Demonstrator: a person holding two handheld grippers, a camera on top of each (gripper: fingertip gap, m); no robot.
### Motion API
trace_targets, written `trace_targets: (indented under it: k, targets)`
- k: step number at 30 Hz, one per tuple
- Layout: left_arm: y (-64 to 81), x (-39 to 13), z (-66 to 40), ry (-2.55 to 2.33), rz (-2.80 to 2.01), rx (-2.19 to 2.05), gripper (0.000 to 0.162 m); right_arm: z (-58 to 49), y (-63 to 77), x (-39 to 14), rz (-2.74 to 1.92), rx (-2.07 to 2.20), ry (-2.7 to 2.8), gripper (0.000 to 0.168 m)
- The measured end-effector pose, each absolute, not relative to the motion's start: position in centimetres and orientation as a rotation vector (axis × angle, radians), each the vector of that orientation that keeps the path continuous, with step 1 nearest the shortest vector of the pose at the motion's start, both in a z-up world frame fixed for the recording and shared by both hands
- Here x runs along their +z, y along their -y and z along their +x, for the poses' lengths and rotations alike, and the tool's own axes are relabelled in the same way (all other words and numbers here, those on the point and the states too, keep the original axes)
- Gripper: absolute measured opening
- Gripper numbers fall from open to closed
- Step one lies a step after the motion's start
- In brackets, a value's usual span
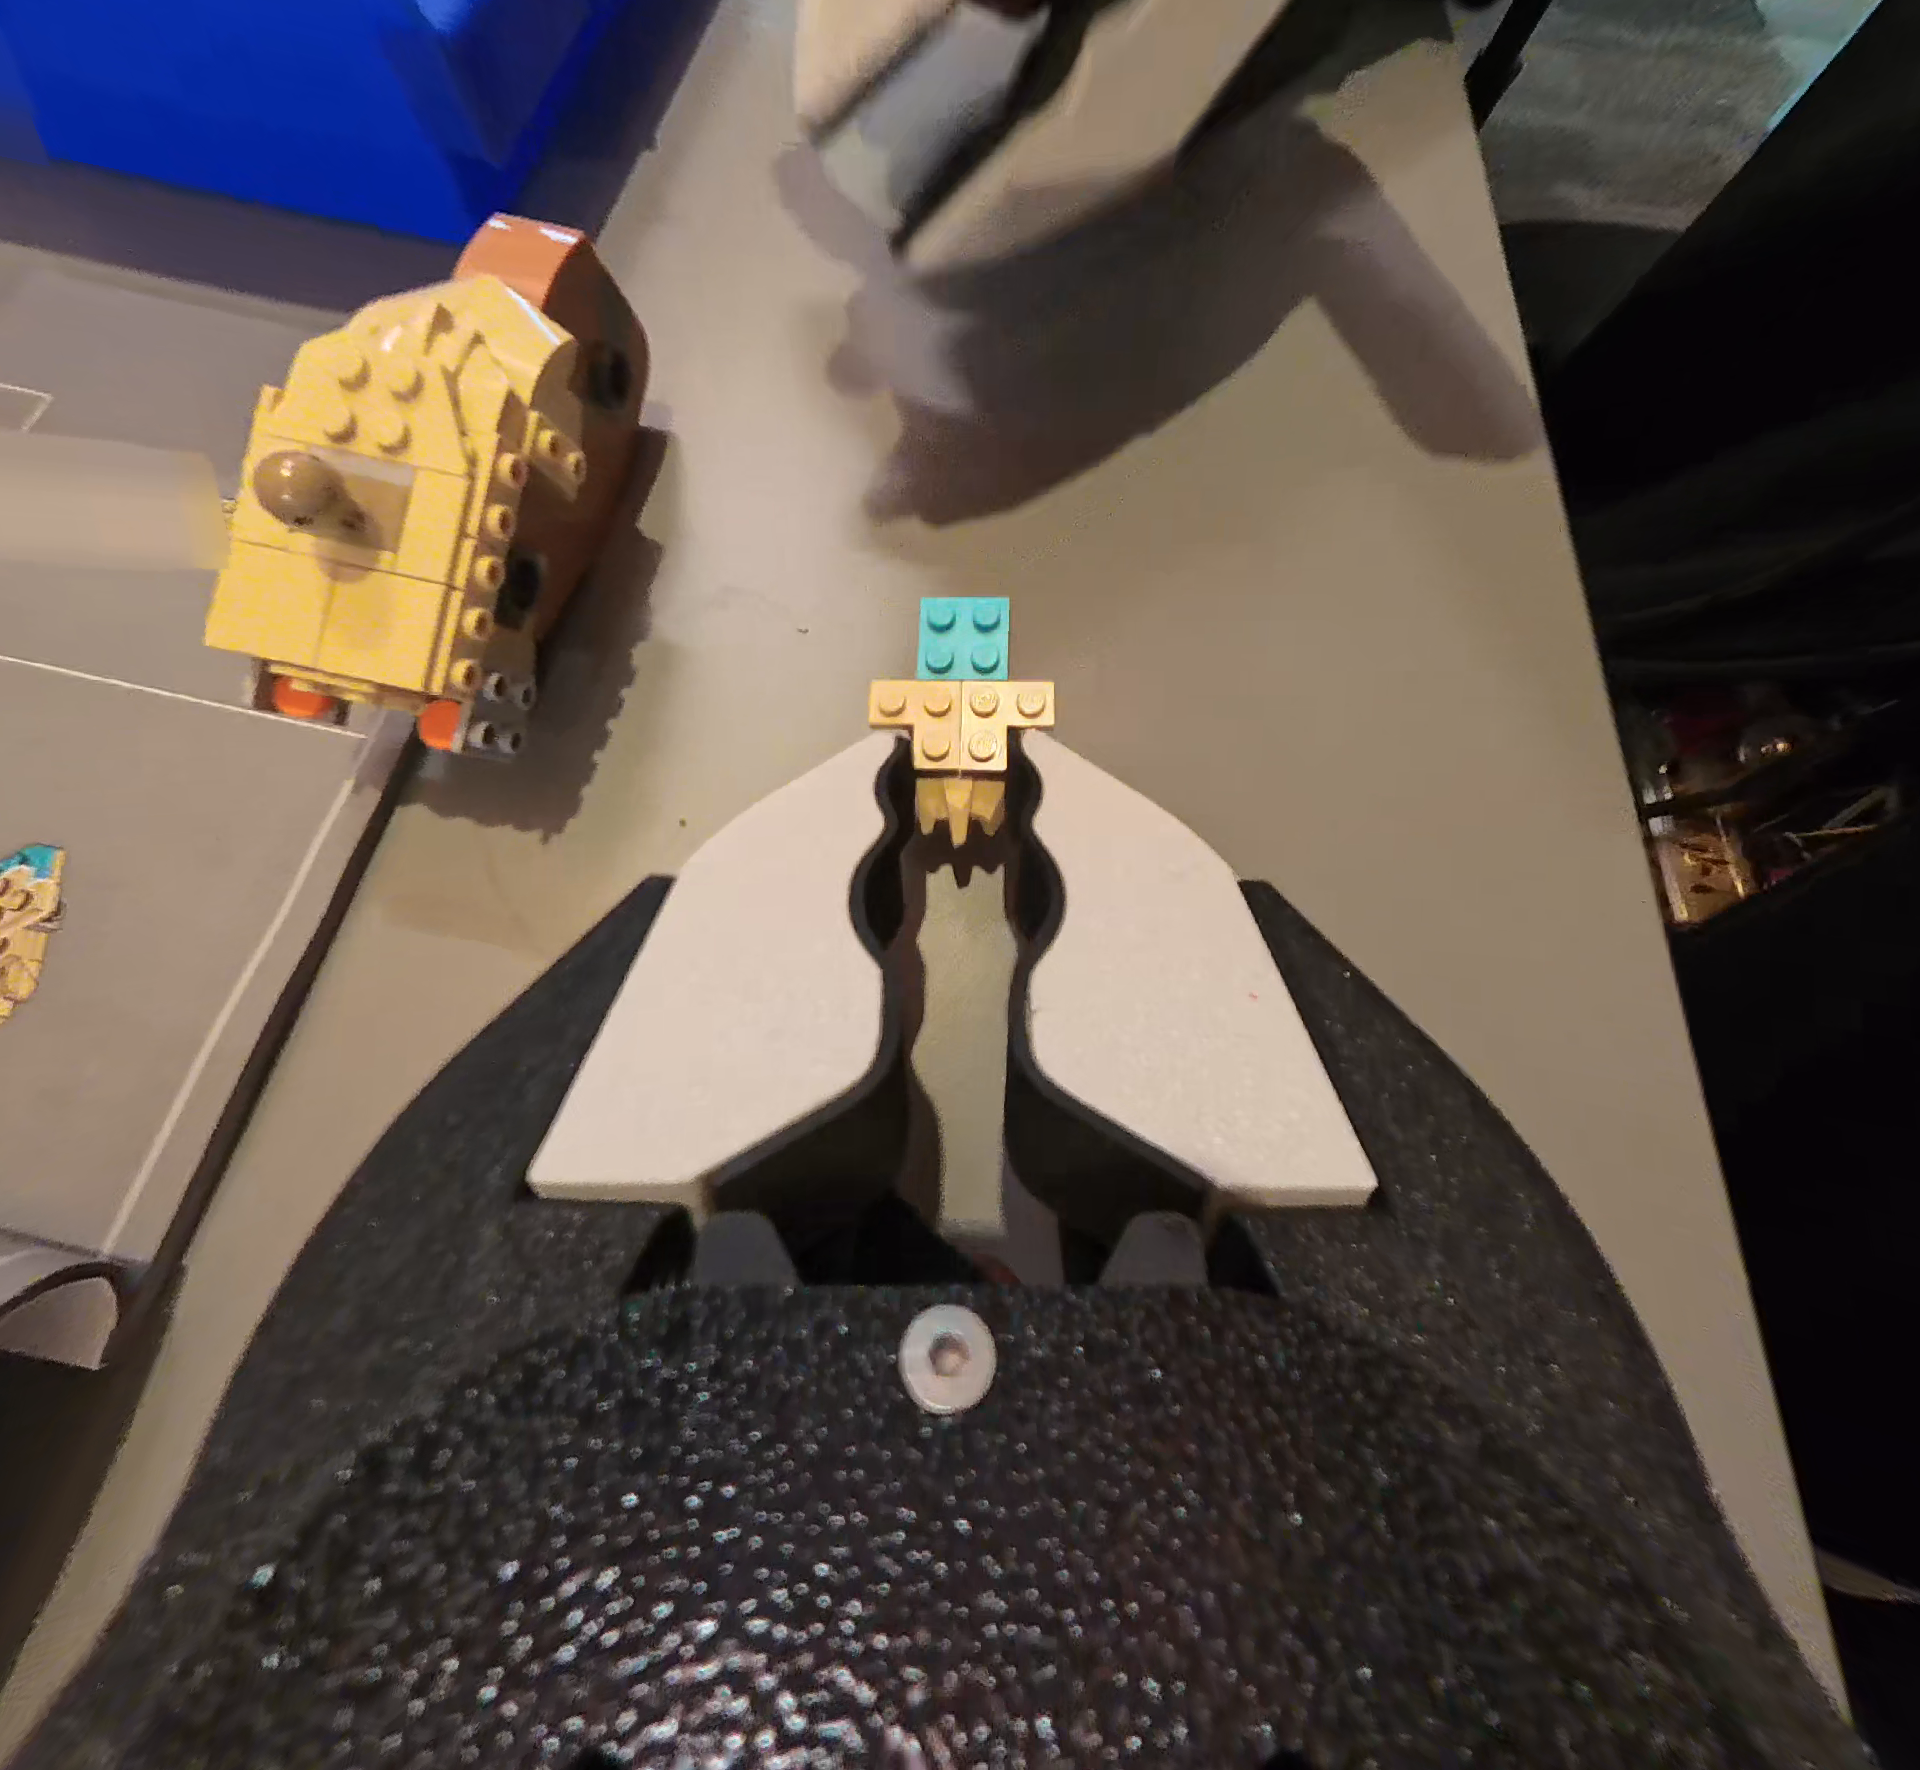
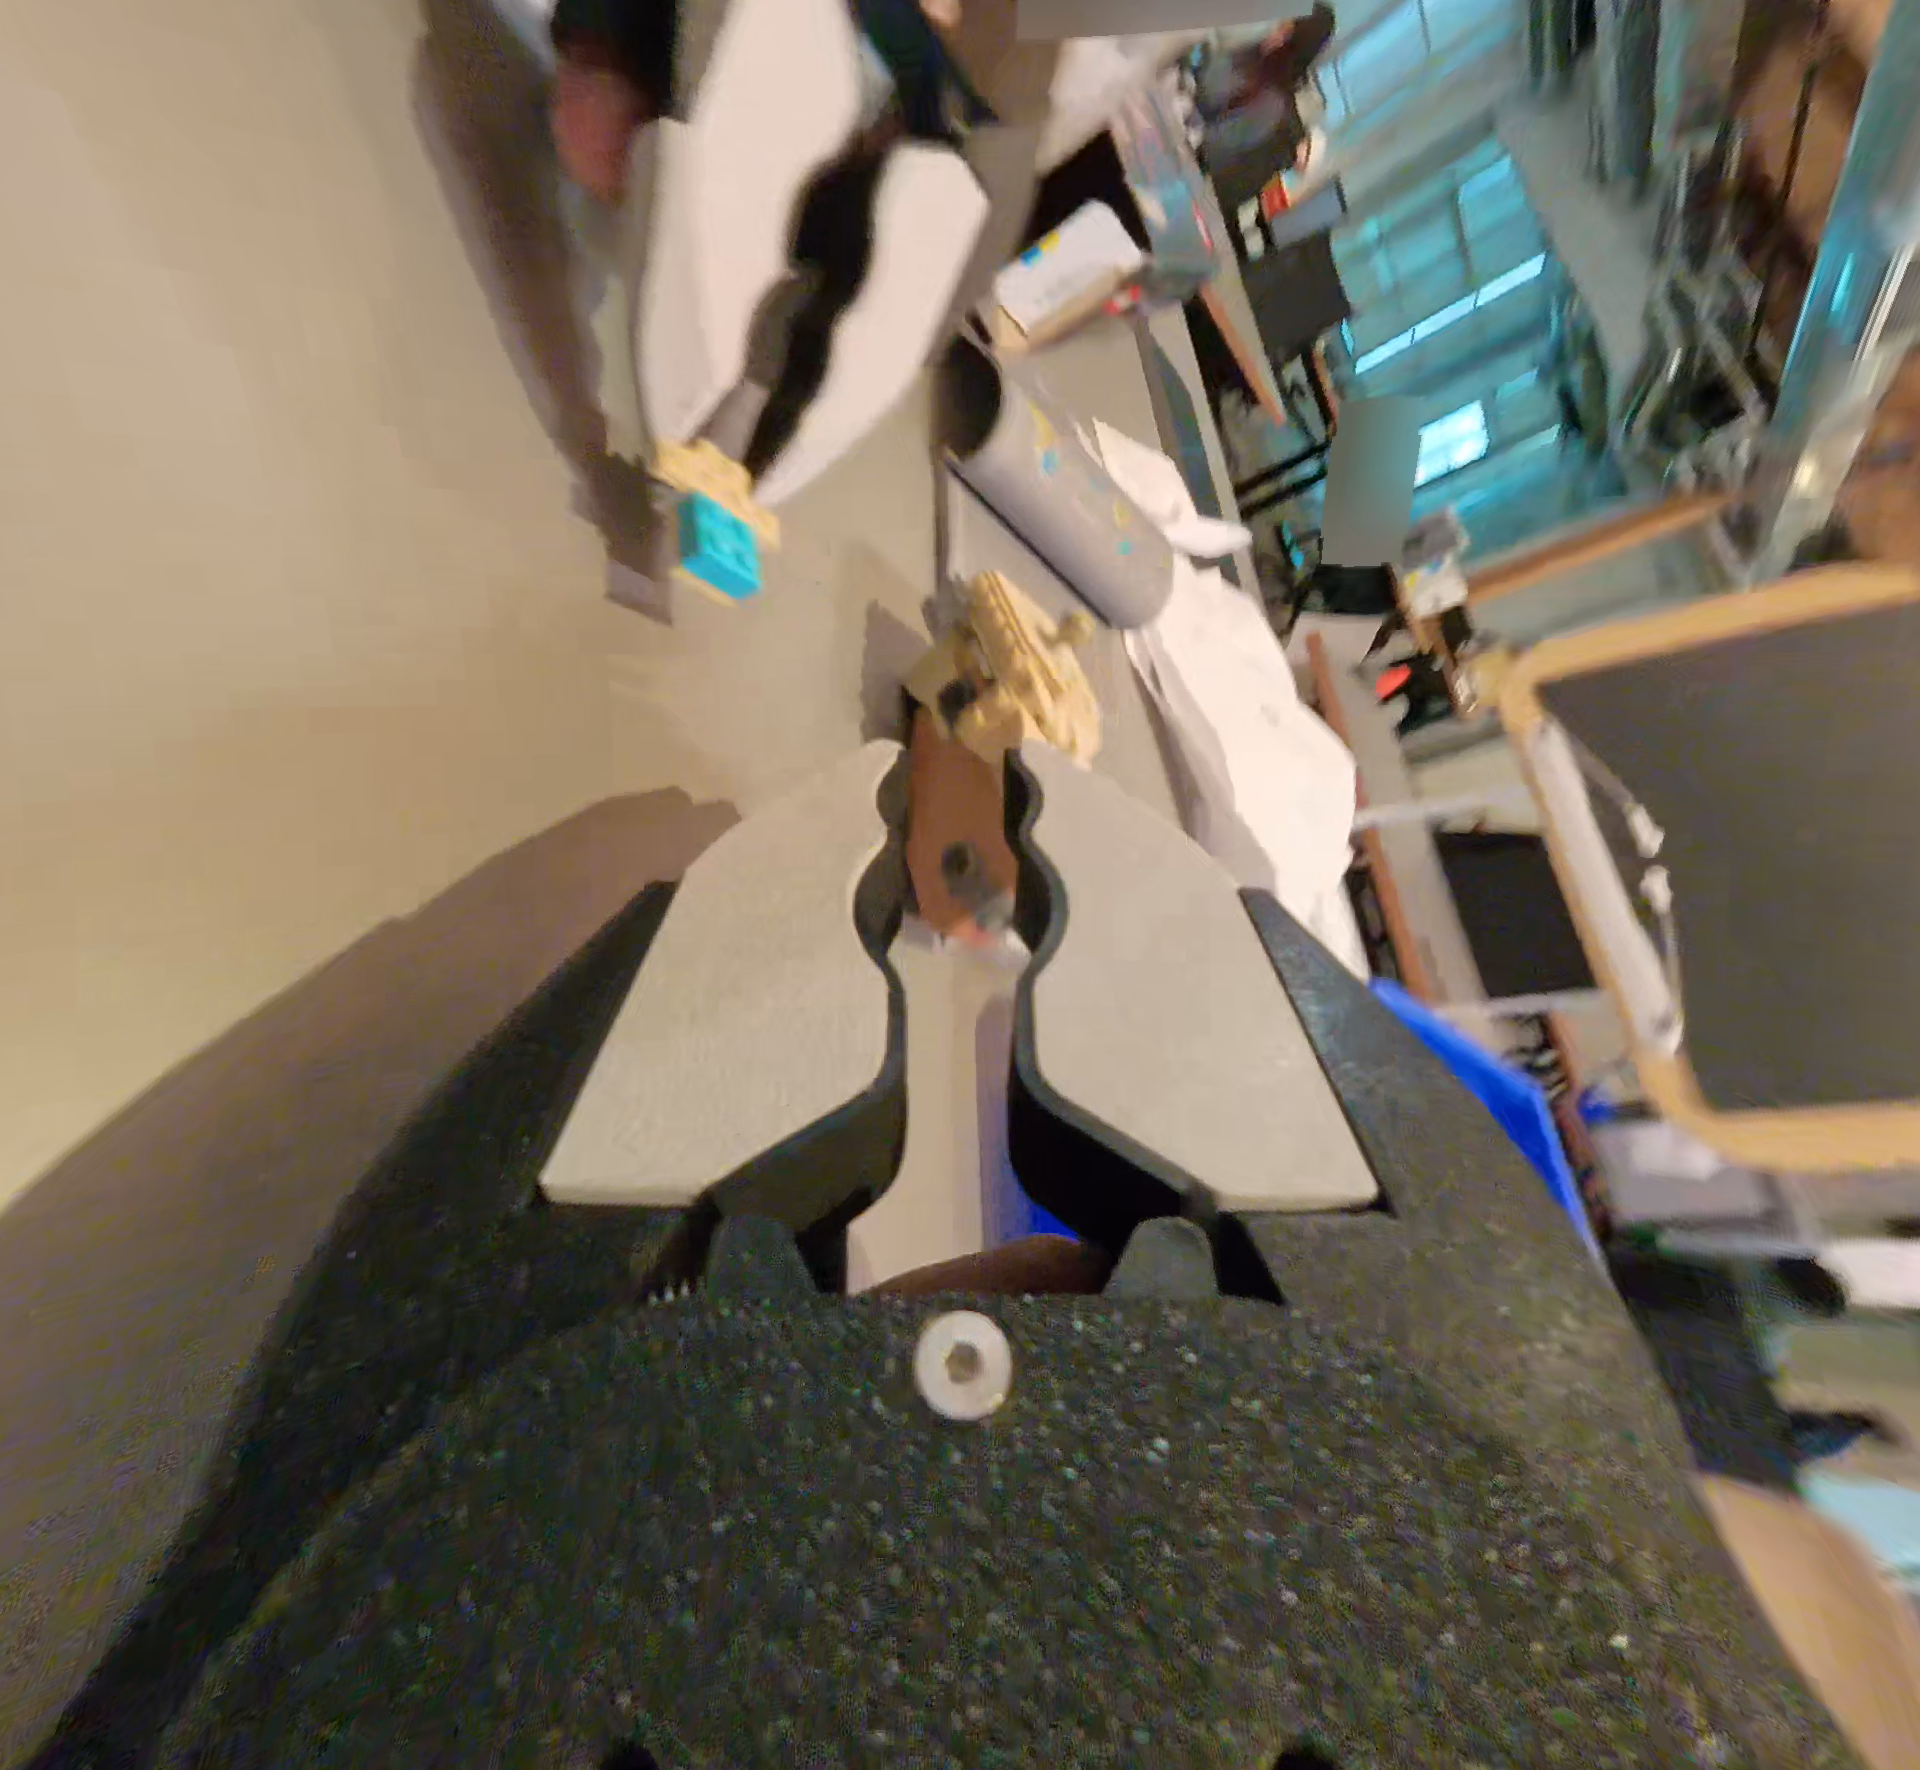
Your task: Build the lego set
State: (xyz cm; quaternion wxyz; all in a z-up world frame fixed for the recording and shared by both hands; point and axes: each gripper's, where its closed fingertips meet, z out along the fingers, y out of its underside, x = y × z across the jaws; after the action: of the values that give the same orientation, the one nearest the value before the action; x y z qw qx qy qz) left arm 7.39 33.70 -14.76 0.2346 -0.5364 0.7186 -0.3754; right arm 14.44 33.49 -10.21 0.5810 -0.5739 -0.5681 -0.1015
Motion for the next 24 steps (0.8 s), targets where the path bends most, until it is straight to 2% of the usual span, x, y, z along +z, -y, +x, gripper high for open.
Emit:
trace_targets:
  k: [6,9,18,24]
  targets:
    - [-34.1,-15.5,7.6,-2.01,-1.482,-0.968,0.016,23.5,-34.2,-5.2,-1.667,-0.044,1.101,0.011]
    - [-34.2,-15.8,7.8,-2.03,-1.487,-0.955,0.016,29.3,-36.3,-4.3,-1.798,-0.128,1.176,0.011]
    - [-34.4,-16.1,7.9,-2.035,-1.519,-0.948,0.016,33.8,-42.1,-10.4,-2.033,-0.086,1.73,0.011]
    - [-34.3,-16.2,7.8,-2.053,-1.515,-0.952,0.016,38.6,-45.1,-9.6,-2.119,-0.195,1.726,0.008]
